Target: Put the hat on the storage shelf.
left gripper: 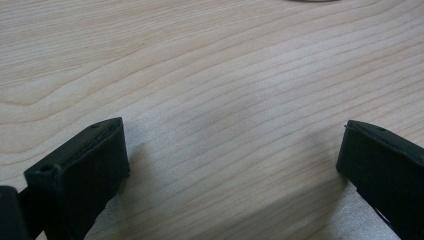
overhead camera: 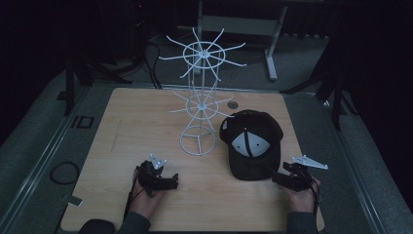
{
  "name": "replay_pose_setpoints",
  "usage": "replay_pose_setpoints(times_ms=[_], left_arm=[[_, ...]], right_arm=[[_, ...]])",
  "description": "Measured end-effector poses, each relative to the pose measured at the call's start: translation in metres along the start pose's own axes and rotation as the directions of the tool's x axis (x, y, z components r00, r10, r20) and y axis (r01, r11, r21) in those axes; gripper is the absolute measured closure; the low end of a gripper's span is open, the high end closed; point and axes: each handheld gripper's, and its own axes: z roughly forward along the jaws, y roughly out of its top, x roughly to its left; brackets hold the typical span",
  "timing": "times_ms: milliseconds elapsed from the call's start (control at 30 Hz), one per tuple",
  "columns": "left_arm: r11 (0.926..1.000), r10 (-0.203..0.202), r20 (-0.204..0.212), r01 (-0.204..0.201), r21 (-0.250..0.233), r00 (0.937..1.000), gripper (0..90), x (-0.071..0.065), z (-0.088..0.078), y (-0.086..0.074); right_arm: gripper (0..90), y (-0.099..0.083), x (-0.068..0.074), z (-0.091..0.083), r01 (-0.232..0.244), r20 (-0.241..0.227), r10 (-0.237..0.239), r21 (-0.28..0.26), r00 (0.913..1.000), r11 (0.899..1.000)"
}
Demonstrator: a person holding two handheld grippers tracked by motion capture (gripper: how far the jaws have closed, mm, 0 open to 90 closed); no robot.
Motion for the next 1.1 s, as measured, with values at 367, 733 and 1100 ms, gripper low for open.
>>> replay_pose_setpoints(times_ms=[367,733,1100], left_arm=[[1.0,-0.001,-0.001,0.001,-0.001,1.0,0.1,0.0,0.0,0.0],[1.0,-0.001,-0.001,0.001,-0.001,1.0,0.1,0.0,0.0,0.0],[1.0,-0.002,0.0,0.002,-0.002,1.0,0.1,0.0,0.0,0.0]], right_arm=[[22.5,0.008,-0.004,0.011,0.012,-0.047,-0.011,0.021,0.9988,1.0],[23.4,0.011,-0.003,0.018,0.022,-0.08,-0.019,0.044,0.9966,0.999],[28.1,0.014,-0.003,0.024,0.029,-0.121,-0.022,0.05,0.9924,0.998]])
